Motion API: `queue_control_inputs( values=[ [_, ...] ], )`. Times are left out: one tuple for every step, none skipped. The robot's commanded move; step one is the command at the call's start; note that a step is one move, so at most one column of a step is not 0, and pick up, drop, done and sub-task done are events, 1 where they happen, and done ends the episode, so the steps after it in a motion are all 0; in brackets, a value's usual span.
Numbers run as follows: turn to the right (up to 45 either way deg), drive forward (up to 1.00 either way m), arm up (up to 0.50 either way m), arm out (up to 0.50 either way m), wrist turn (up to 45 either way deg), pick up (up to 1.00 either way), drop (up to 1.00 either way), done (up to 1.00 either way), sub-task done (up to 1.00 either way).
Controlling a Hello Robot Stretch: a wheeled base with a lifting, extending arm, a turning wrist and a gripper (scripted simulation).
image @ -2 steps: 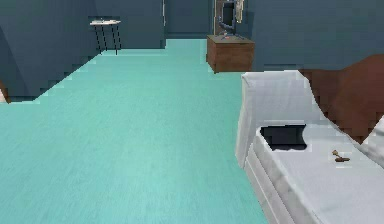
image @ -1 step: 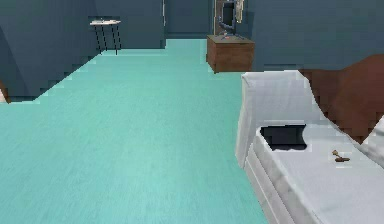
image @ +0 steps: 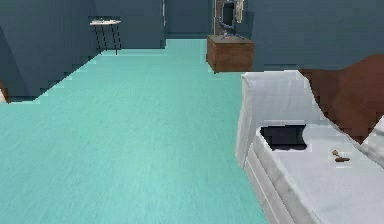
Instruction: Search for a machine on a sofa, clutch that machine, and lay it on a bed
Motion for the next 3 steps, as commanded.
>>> queue_control_inputs(
  values=[
    [0.0, 0.00, 0.00, 0.00, -45.0, 0.00, 0.00, 0.00, 0.00],
    [0.0, 0.00, 0.00, 0.00, -45.0, 0.00, 0.00, 0.00, 0.00],
    [0.0, 0.00, 0.00, 0.00, -9.0, 0.00, 0.00, 0.00, 0.00]
  ],
)
